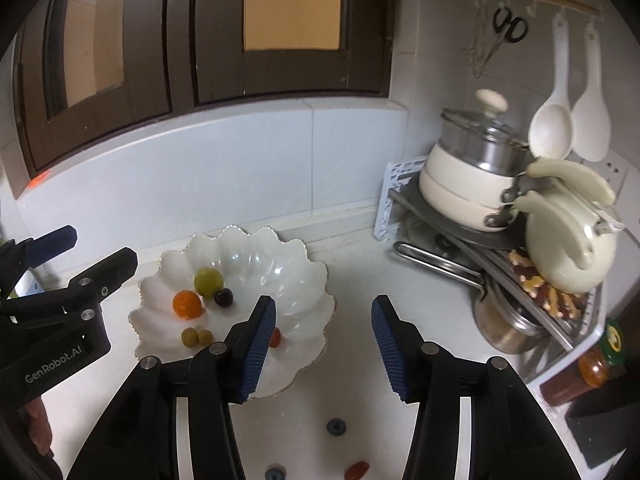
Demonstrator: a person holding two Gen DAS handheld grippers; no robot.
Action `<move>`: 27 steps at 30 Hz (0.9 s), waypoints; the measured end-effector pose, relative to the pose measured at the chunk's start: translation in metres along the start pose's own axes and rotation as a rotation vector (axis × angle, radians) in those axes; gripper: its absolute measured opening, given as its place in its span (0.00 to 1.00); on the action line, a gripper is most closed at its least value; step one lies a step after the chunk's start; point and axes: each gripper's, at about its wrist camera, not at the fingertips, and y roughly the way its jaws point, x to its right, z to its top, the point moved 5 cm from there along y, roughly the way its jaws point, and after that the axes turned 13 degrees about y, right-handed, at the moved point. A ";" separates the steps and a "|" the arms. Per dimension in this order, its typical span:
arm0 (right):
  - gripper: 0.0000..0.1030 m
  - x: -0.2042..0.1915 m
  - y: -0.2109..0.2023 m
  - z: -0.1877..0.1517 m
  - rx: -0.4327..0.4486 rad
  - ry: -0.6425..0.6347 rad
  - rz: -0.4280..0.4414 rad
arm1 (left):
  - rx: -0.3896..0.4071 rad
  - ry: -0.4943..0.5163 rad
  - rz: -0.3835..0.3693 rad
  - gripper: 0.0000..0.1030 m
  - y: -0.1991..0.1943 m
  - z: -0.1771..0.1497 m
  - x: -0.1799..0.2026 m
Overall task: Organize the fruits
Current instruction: 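Raise both open tools away from the bowl toward the loose fruits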
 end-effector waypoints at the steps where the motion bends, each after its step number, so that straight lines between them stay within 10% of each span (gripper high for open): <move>1: 0.50 0.001 -0.005 -0.001 0.010 0.001 -0.001 | 0.009 0.002 -0.005 0.79 -0.005 0.000 0.001; 27: 0.50 0.035 -0.083 -0.036 0.108 0.114 -0.044 | 0.117 0.065 -0.040 0.82 -0.080 -0.017 0.031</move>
